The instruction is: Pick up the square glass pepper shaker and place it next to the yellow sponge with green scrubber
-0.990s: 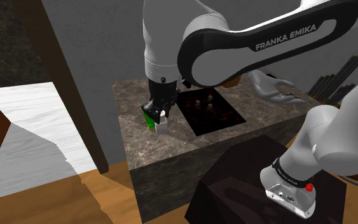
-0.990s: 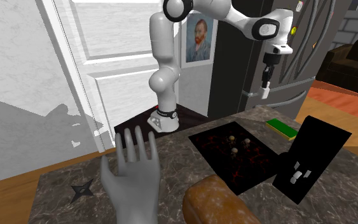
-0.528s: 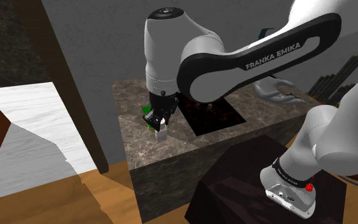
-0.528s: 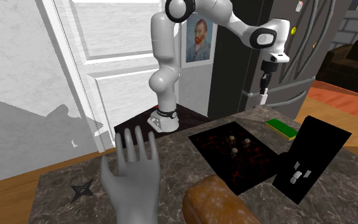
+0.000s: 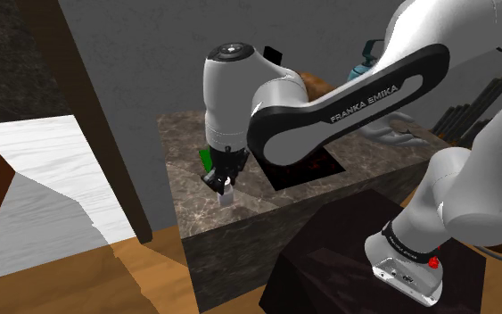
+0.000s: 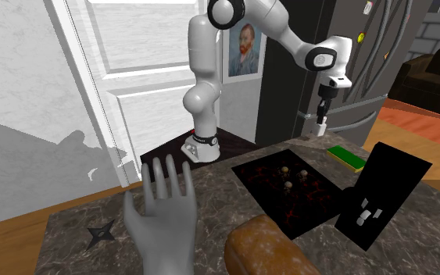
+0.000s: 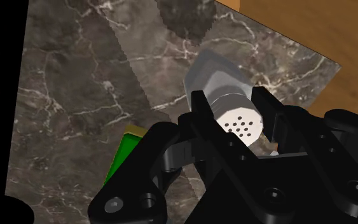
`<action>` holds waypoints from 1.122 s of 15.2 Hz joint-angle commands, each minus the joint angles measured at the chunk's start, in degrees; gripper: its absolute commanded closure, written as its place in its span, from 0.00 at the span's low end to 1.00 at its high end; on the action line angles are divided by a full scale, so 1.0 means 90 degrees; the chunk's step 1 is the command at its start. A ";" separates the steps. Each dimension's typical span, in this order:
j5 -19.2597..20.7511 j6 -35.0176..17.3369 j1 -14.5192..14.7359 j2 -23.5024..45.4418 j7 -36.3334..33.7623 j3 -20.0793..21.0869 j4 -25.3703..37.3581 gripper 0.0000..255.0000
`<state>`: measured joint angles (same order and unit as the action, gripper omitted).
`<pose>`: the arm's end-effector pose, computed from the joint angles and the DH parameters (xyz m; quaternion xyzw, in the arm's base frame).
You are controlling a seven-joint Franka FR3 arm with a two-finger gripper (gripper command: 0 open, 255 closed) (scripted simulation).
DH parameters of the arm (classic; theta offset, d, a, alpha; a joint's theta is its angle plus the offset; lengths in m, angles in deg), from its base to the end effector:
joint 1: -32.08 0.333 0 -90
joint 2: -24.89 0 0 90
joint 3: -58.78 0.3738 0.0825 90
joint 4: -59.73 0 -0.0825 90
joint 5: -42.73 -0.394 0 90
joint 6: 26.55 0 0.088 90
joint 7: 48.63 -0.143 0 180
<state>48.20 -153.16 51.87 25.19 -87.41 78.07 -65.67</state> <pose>0.4253 0.3376 0.4022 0.9988 0.0308 0.0300 0.0242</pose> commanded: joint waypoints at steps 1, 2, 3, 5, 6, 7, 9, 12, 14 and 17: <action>0.0049 -0.0166 0.0003 0.0088 -0.0048 0.0002 -0.0083 1.00; 0.0058 -0.0196 0.0004 0.0105 -0.0056 0.0002 -0.0097 1.00; 0.0058 -0.0197 0.0004 0.0105 -0.0056 0.0002 -0.0098 1.00; 0.0058 -0.0196 0.0004 0.0105 -0.0056 0.0002 -0.0097 1.00; 0.0058 -0.0196 0.0004 0.0105 -0.0056 0.0002 -0.0097 1.00; 0.0058 -0.0196 0.0004 0.0105 -0.0056 0.0002 -0.0097 1.00; 0.0058 -0.0196 0.0004 0.0105 -0.0056 0.0002 -0.0097 1.00; 0.0058 -0.0196 0.0004 0.0105 -0.0056 0.0002 -0.0097 0.00; 0.0058 -0.0196 0.0004 0.0105 -0.0056 0.0002 -0.0097 0.00; -0.0065 0.0212 0.0010 -0.0124 0.0029 0.0014 0.0100 0.00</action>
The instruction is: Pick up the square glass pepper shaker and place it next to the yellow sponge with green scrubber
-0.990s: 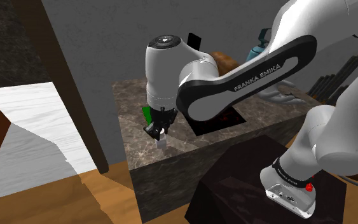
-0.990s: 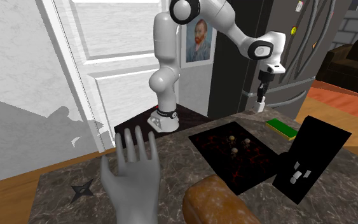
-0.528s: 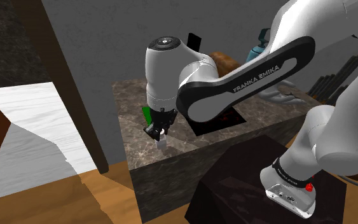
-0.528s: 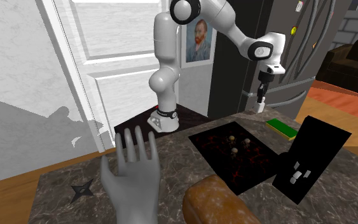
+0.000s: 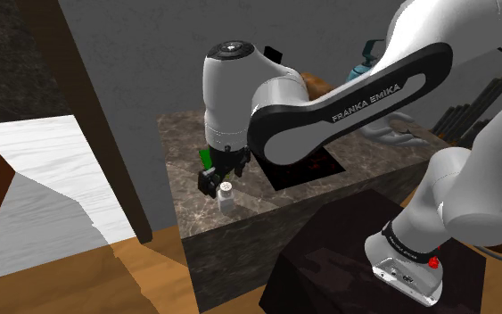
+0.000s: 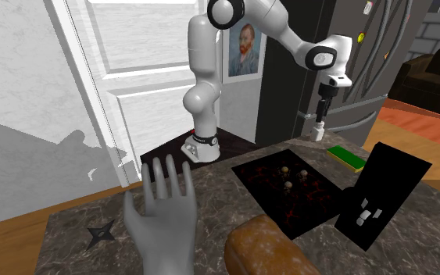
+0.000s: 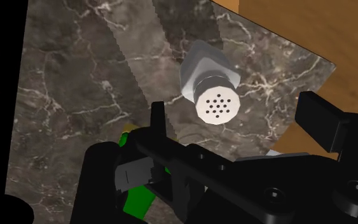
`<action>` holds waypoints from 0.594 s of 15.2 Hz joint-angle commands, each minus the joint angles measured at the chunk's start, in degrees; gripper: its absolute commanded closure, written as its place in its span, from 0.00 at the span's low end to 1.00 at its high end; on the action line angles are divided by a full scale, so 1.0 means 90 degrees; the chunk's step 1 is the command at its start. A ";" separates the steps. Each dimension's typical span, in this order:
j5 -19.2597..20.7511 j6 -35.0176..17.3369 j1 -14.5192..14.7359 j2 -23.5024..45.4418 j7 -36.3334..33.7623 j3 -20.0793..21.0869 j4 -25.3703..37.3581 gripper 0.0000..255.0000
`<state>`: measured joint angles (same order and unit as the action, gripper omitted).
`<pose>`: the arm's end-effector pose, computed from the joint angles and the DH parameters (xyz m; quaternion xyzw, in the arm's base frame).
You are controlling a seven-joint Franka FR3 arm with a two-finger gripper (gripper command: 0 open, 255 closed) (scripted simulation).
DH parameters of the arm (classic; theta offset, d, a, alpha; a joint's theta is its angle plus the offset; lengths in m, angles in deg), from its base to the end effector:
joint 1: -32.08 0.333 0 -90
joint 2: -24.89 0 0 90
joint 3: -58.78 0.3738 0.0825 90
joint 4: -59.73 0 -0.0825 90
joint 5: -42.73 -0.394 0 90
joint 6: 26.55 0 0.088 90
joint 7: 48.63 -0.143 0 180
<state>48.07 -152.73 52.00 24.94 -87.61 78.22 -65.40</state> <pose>0.4236 0.3398 0.4060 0.9988 0.0305 0.0306 0.0237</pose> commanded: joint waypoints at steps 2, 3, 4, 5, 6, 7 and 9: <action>-0.0139 0.0533 0.0003 -0.0273 0.0113 0.0001 0.0275 0.00; -0.0139 0.0533 0.0004 -0.0273 0.0113 0.0000 0.0275 0.00; -0.0140 0.0533 0.0004 -0.0273 0.0113 0.0000 0.0274 0.00; -0.0140 0.0533 0.0004 -0.0273 0.0113 0.0000 0.0275 0.00; -0.0139 0.0533 0.0004 -0.0273 0.0113 0.0000 0.0275 0.00; -0.0139 0.0533 0.0004 -0.0273 0.0113 0.0000 0.0275 0.00; -0.0139 0.0533 0.0004 -0.0273 0.0113 0.0000 0.0275 0.00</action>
<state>46.82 -147.94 52.04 22.50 -86.60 78.22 -62.92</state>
